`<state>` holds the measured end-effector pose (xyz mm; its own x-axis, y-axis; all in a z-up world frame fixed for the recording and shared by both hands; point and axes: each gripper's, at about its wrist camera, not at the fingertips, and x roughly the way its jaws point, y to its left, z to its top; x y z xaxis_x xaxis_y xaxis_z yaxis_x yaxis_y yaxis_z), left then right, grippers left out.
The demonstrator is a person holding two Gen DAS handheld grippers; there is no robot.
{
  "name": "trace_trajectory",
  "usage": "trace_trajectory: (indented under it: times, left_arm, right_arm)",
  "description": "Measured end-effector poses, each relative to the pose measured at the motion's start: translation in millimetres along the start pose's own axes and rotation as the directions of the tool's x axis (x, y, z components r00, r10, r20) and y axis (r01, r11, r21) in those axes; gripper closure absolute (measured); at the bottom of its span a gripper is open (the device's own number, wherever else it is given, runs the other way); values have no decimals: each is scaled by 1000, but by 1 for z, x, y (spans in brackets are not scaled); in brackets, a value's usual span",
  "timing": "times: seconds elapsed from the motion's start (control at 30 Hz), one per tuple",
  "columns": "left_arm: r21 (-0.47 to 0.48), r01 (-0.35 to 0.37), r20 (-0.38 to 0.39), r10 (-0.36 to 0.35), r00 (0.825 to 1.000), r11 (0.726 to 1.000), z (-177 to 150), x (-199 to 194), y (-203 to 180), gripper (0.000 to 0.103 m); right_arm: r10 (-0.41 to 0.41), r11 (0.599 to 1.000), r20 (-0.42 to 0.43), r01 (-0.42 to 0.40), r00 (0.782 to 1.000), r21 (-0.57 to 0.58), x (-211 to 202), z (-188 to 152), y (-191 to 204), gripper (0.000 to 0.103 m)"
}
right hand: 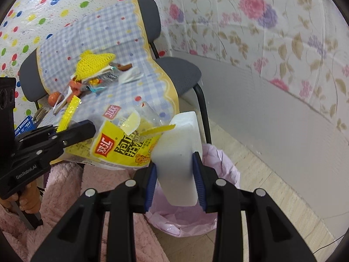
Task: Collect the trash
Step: 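Open both grippers to drop the block and bag into the bin, then move the left gripper back toward the white card on the seat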
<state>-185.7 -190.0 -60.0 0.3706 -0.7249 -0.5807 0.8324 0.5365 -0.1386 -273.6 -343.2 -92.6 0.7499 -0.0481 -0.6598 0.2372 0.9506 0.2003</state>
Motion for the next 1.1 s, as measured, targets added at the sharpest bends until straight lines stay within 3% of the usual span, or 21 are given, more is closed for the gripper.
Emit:
trace_trajectory:
  times: [0.17, 0.23, 0.3, 0.47, 0.57, 0.7, 0.83, 1.1]
  left_arm:
    - [-8, -10, -35, 10, 999, 1000, 1, 19, 4, 94]
    - [-21, -11, -47, 10, 999, 1000, 1, 25, 8, 87]
    - [-41, -13, -60, 10, 998, 999, 1, 31, 13, 67]
    - [-57, -45, -57, 42, 998, 997, 4, 30, 21, 56]
    - [-62, -91, -33, 89, 995, 994, 10, 18, 27, 48]
    - [-53, -176, -8, 176, 984, 983, 16, -1, 30, 47]
    - [-58, -203, 8, 204, 979, 978, 18, -17, 34, 47]
    - [-77, -276, 45, 280, 959, 958, 16, -48, 47, 45]
  right_arm:
    - [5, 999, -42, -4, 999, 33, 26, -6, -12, 69]
    - [9, 999, -63, -6, 998, 37, 39, -7, -17, 66]
    - [3, 999, -86, 1, 996, 53, 50, -10, -22, 59]
    - [-6, 997, -94, 13, 996, 74, 55, -8, -30, 54]
    - [-27, 997, -44, 30, 999, 71, 39, 2, -32, 53]
    - [-37, 997, 46, 34, 998, 63, 13, 19, -30, 53]
    - [-15, 999, 102, 11, 995, 36, -3, 30, -18, 53]
    - [41, 999, 132, -37, 990, -31, -9, 51, 17, 53]
